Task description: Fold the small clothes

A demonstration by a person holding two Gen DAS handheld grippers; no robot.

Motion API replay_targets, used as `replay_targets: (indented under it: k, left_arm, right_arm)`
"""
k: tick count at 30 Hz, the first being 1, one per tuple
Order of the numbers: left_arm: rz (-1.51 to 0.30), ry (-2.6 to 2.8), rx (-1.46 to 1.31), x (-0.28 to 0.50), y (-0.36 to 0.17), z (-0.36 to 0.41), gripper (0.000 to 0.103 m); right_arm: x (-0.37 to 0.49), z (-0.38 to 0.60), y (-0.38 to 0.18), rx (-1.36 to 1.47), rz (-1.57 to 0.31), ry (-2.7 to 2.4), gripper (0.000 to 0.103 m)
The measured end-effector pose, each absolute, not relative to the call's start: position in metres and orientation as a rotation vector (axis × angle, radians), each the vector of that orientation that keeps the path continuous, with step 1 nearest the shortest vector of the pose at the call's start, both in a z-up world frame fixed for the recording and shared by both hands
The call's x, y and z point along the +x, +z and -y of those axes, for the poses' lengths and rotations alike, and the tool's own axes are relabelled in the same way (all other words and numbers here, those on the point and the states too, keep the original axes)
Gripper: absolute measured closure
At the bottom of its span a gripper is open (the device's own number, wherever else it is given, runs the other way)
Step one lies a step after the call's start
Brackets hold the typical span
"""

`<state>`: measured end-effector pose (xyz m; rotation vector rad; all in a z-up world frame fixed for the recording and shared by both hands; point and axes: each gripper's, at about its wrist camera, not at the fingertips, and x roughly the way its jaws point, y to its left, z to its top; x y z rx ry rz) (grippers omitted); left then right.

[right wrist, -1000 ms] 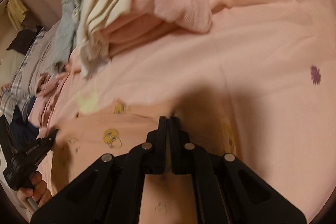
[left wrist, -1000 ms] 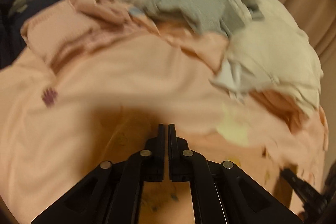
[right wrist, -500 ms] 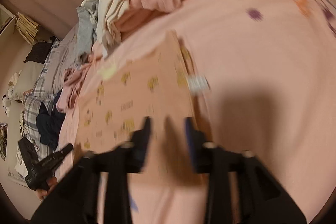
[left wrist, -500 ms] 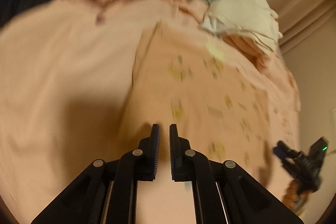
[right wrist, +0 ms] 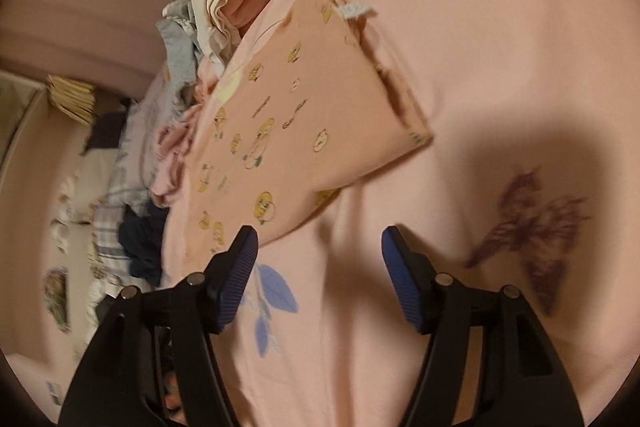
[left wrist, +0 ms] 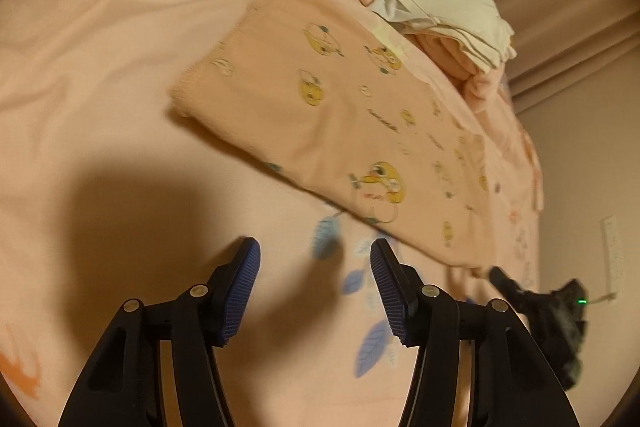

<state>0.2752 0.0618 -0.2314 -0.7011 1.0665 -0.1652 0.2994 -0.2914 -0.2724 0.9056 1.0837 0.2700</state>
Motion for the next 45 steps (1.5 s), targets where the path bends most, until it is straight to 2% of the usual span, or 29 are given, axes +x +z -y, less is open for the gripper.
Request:
replay_targets:
  k: [7, 13, 17, 22, 27, 34, 39, 41, 43, 44, 45]
  left_arm:
    - [-1.054, -0.292, -1.001, 0.310, -0.255, -0.071, 0.044]
    - [-0.990, -0.281, -1.130, 0.340, -0.264, -0.076, 0.044]
    - [-0.968, -0.260, -1.134, 0.351, -0.264, -0.075, 0.044]
    - [-0.978, -0.234, -1.102, 0.338, -0.260, -0.088, 0.044]
    - [-0.815, 0.033, -1.013, 0.317, -0.243, -0.128, 0.044]
    - [-0.924, -0.161, -1.153, 0.352, -0.267, -0.118, 0.044]
    - [-0.907, -0.146, -1.162, 0.368, -0.264, -0.106, 0.044]
    - [-0.911, -0.120, -1.154, 0.374, -0.265, -0.103, 0.050]
    - [-0.941, -0.062, -1.089, 0.376, -0.264, -0.100, 0.075]
    - [-0.945, -0.030, -1.043, 0.376, -0.264, -0.098, 0.082]
    - [-0.941, -0.009, -0.999, 0.374, -0.264, -0.097, 0.090]
  right_arm:
    - [0.326, 0.286, -0.274, 0.965, -1.028, 0.270, 0.038]
    - [0.356, 0.284, -0.284, 1.061, -1.002, 0.295, 0.038]
    - [0.370, 0.282, -0.287, 1.084, -0.981, 0.275, 0.042]
    - [0.372, 0.283, -0.289, 1.056, -0.976, 0.278, 0.056]
    - [0.371, 0.292, -0.294, 1.117, -0.979, 0.319, 0.057]
    - [0.374, 0.284, -0.289, 1.054, -0.982, 0.282, 0.056]
    - [0.379, 0.282, -0.289, 1.023, -0.978, 0.273, 0.056]
    - [0.381, 0.283, -0.291, 1.025, -0.975, 0.275, 0.057]
    - [0.384, 0.282, -0.291, 1.001, -0.971, 0.270, 0.062]
    - [0.386, 0.281, -0.291, 0.972, -0.971, 0.254, 0.067]
    - [0.386, 0.280, -0.292, 0.939, -0.973, 0.229, 0.083]
